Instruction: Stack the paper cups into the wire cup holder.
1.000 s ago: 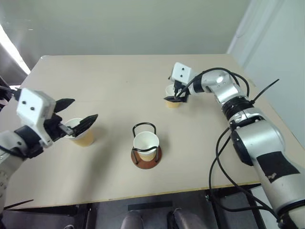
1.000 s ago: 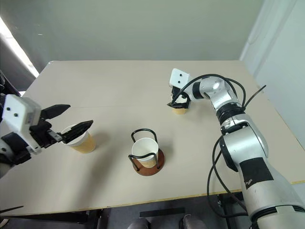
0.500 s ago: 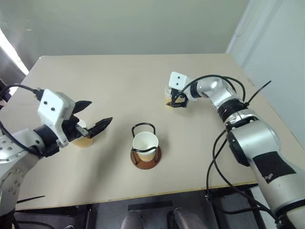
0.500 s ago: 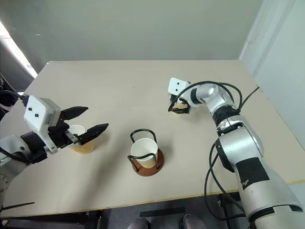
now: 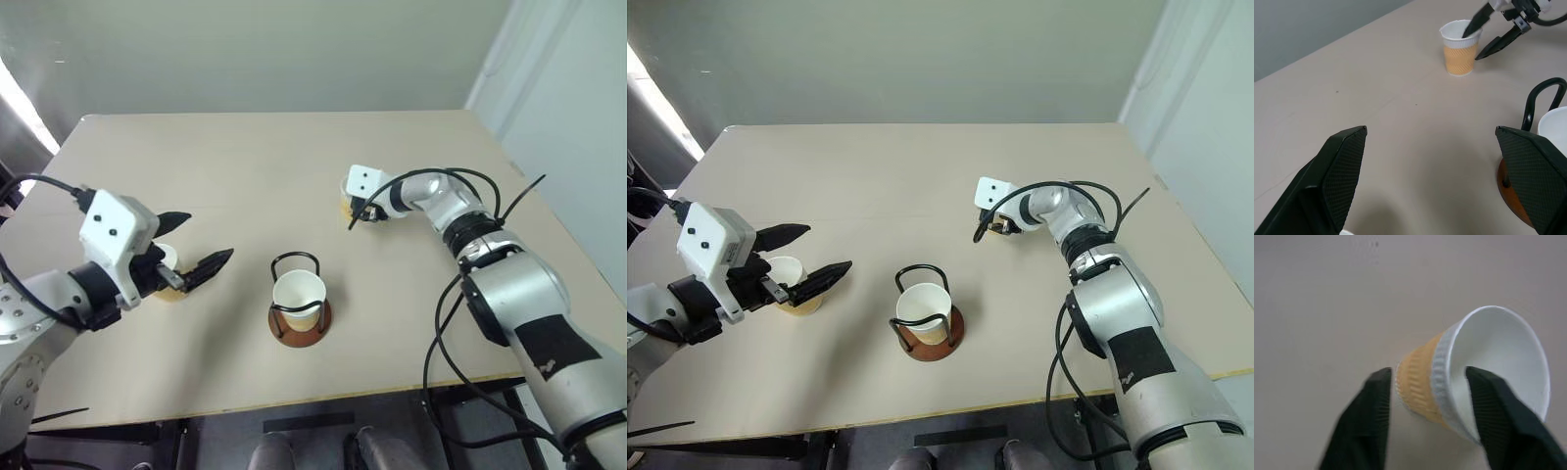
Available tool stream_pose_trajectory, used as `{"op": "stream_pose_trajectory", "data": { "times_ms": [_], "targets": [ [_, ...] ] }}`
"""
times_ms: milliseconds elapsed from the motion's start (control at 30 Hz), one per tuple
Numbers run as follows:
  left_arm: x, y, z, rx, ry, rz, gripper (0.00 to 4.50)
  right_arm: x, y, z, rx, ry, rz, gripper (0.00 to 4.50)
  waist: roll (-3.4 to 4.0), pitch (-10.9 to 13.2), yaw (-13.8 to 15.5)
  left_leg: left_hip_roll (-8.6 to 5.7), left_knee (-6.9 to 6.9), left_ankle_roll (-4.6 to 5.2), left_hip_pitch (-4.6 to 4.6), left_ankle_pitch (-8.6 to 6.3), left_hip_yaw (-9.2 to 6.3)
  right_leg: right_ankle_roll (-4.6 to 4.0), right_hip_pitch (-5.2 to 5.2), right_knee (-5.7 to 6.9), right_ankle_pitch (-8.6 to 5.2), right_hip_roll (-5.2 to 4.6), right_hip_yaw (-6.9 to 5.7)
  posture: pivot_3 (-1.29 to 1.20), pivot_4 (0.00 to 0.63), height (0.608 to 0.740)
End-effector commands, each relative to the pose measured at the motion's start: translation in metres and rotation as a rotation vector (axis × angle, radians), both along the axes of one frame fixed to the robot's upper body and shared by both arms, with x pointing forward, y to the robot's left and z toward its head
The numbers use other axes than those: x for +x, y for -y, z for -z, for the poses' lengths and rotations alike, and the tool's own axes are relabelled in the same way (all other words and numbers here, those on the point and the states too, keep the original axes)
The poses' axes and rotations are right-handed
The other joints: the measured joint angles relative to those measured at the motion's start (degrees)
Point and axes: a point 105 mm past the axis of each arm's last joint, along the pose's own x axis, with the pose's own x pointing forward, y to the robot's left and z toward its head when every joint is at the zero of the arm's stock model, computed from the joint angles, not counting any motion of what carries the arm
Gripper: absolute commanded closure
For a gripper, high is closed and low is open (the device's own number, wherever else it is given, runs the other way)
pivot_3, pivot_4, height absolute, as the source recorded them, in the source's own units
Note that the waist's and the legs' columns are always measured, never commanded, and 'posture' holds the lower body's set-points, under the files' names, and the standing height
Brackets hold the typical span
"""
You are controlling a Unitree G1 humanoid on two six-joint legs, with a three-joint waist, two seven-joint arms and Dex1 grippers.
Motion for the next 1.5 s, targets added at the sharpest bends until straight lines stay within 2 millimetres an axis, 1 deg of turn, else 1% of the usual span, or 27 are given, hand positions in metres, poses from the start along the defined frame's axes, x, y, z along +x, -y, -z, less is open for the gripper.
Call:
{"op": "stream_pose_trajectory", "data": {
  "times_ms": [33,100,133,300,367,467,533,600,700,767,833,900,1000,1067,1167,1333,1500],
  "targets": [
    [-0.005,0.002,-0.011,0.022,0.052,0.003,0.00,0.001,-0.004,-0.010,0.006,0.037,-0.012,3.59,0.00,0.0,0.0,0.00,0.00,0.00,0.00,0.00,0.00,0.00,0.00,0.00,0.00,0.00,0.00,0.00,0.150,0.740],
    [-0.005,0.001,-0.012,0.023,0.053,0.002,0.00,0.000,-0.007,-0.017,0.020,0.041,-0.037,4.35,0.00,0.0,0.0,0.00,0.00,0.00,0.00,0.00,0.00,0.00,0.00,0.00,0.00,0.00,0.00,0.00,0.150,0.740],
    [-0.006,0.001,-0.012,0.021,0.054,0.008,0.00,-0.002,-0.009,-0.021,0.027,0.040,-0.062,4.48,0.00,0.0,0.0,0.00,0.00,0.00,0.00,0.00,0.00,0.00,0.00,0.01,0.00,0.00,0.00,0.00,0.150,0.740],
    [-0.017,0.007,-0.015,0.007,0.045,0.091,0.00,-0.018,-0.015,-0.040,0.068,-0.002,-0.228,4.48,0.00,0.0,0.0,-0.01,0.00,-0.02,0.00,0.01,0.03,0.00,-0.01,0.01,0.00,0.00,0.01,0.00,0.150,0.740],
    [-0.025,0.010,-0.015,0.013,0.019,0.146,0.00,-0.032,-0.016,-0.057,0.100,-0.027,-0.356,4.48,0.00,0.0,0.0,-0.02,0.00,-0.06,-0.02,0.00,0.04,0.00,-0.01,-0.01,0.00,0.00,0.01,0.00,0.150,0.740],
    [-0.037,0.016,-0.014,0.026,-0.006,0.234,0.00,-0.050,-0.014,-0.084,0.141,-0.023,-0.494,4.48,0.00,0.0,0.0,-0.04,0.03,-0.13,-0.06,0.00,0.06,0.01,-0.01,-0.04,-0.01,0.01,0.01,0.00,0.150,0.740],
    [-0.042,0.016,-0.020,0.014,0.009,0.275,0.00,-0.069,-0.011,-0.109,0.182,-0.025,-0.610,4.48,0.00,0.0,0.0,-0.05,0.04,-0.14,-0.05,0.01,0.06,0.01,0.01,-0.05,-0.01,0.01,0.01,0.00,0.150,0.740],
    [-0.046,0.013,-0.019,0.016,-0.011,0.302,0.00,-0.086,-0.007,-0.124,0.203,-0.031,-0.694,4.48,0.00,0.0,0.0,-0.06,0.05,-0.16,-0.05,0.02,0.05,0.01,0.04,-0.05,-0.01,0.05,0.01,0.00,0.150,0.740],
    [-0.054,0.008,-0.005,0.071,-0.105,0.345,0.00,-0.113,-0.006,-0.133,0.227,-0.052,-0.788,4.48,-0.02,0.0,-0.2,-0.09,0.09,-0.17,-0.01,0.03,0.04,0.03,0.18,-0.11,-0.02,0.13,0.02,0.00,0.150,0.740],
    [-0.057,0.005,0.002,0.105,-0.147,0.362,0.00,-0.129,-0.005,-0.131,0.224,-0.081,-0.832,4.48,-0.02,0.0,-0.3,-0.12,0.21,-0.17,0.06,0.02,0.02,0.09,0.42,-0.21,-0.06,0.22,0.02,0.00,0.150,0.740],
    [-0.059,0.003,0.010,0.140,-0.190,0.381,0.00,-0.145,-0.003,-0.123,0.198,-0.116,-0.875,4.48,-0.02,0.0,-0.4,-0.12,0.36,-0.16,0.11,0.00,-0.01,0.17,0.55,-0.18,-0.11,0.25,0.05,0.00,0.150,0.740],
    [-0.060,0.001,0.015,0.178,-0.218,0.389,0.00,-0.153,-0.002,-0.118,0.187,-0.144,-0.893,4.48,-0.02,0.0,-0.6,-0.20,0.54,-0.13,0.14,-0.06,0.00,0.21,0.61,-0.10,-0.13,0.28,0.09,0.00,0.150,0.740],
    [-0.057,-0.004,0.011,0.188,-0.209,0.389,0.00,-0.161,-0.005,-0.107,0.158,-0.177,-0.908,4.48,-0.02,0.0,-0.8,-0.32,0.64,0.00,0.20,-0.13,-0.04,0.26,0.63,0.04,-0.14,0.29,0.15,0.00,0.150,0.740],
    [-0.057,-0.005,0.008,0.187,-0.197,0.391,0.00,-0.168,-0.010,-0.095,0.133,-0.197,-0.928,4.48,-0.03,0.0,-0.9,-0.33,0.70,0.54,0.25,-0.44,-0.08,0.27,0.66,0.12,-0.13,0.29,0.15,0.00,0.150,0.740],
    [-0.057,-0.009,0.010,0.180,-0.200,0.377,0.00,-0.174,-0.015,-0.085,0.117,-0.205,-0.936,4.48,-0.03,0.0,-0.9,-0.33,0.93,0.69,0.29,-0.54,-0.15,0.28,0.75,0.17,-0.13,0.31,0.13,0.00,0.150,0.740],
    [-0.060,-0.008,0.013,0.169,-0.200,0.376,0.00,-0.185,-0.021,-0.081,0.134,-0.230,-0.968,4.48,-0.02,0.0,-0.9,-0.33,0.97,0.67,0.24,-0.60,-0.19,0.34,0.73,0.17,-0.16,0.29,0.14,0.00,0.150,0.740],
    [-0.061,-0.006,0.013,0.157,-0.192,0.374,0.00,-0.183,-0.030,-0.073,0.132,-0.230,-0.952,4.48,-0.02,0.0,-0.9,-0.33,0.97,0.68,0.25,-0.62,-0.19,0.34,0.73,0.16,-0.16,0.30,0.14,0.00,0.150,0.740]
  ]
}}
